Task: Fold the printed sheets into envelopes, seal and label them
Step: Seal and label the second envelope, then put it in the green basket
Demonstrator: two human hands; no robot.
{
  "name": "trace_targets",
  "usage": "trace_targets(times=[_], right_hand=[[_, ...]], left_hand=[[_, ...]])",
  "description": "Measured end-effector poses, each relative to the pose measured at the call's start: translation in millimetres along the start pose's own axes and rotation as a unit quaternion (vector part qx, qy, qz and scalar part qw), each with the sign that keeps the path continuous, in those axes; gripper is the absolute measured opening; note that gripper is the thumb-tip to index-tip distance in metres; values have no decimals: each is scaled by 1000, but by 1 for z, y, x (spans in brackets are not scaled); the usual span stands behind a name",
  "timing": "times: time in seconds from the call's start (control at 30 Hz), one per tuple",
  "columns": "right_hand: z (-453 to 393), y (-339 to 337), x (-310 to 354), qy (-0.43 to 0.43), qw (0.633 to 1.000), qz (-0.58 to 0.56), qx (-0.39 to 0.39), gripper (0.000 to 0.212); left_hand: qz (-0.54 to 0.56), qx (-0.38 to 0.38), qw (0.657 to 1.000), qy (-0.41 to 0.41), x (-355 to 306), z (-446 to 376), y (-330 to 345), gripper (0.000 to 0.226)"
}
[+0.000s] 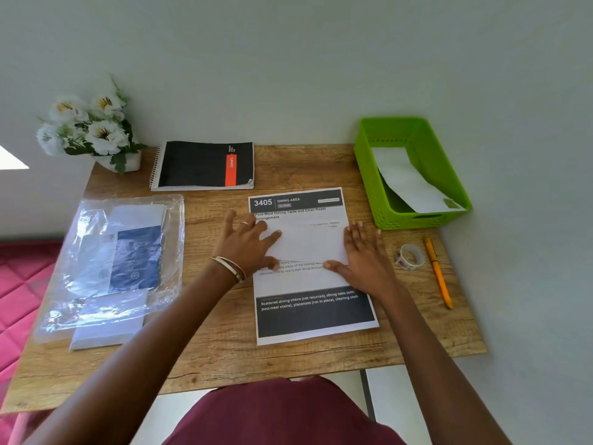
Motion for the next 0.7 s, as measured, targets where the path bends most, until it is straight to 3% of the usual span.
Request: trace_targets(times=[0.2,0.3,0.37,0.43,0.5,0.6,0.63,0.7], right_hand=[[0,-3,-1,-12,1000,-19,5,106],[-2,0,-2,-18,997,-69,-18,93],[-1,-3,-2,-27,980,-175,-89,70],[4,-12,-2,4,931,-304,-203,41],[11,-21,-7,114,850,-437,-271,21],[13,-26,-8,257,708,-613,-239,18],[12,-27,-10,277,678,-640,-233,19],[9,-30,-11,289,658,-658,-225,21]], left_hand=[[18,-177,966,190,-5,-8,-6,26],[43,-221,960,166,-7,-11,-13,29],[79,-243,961,102,-5,-15,-21,27],[159,-261,952,13,2,-19,-31,30],[273,-277,919,-69,9,-19,-42,28],[431,-244,841,-216,23,-17,-45,20],[469,-218,816,-260,27,-15,-40,29],[546,-184,755,-314,32,-9,-30,45]])
Point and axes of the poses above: each hand's wrist, its own z-axis away from the middle knuckle, its own y-axis out of the palm, x = y × z, the point moved 4 cm from there along -z, towards the middle knuckle, and after that the axes turned 15 degrees about -x, right-handed, at the moved point
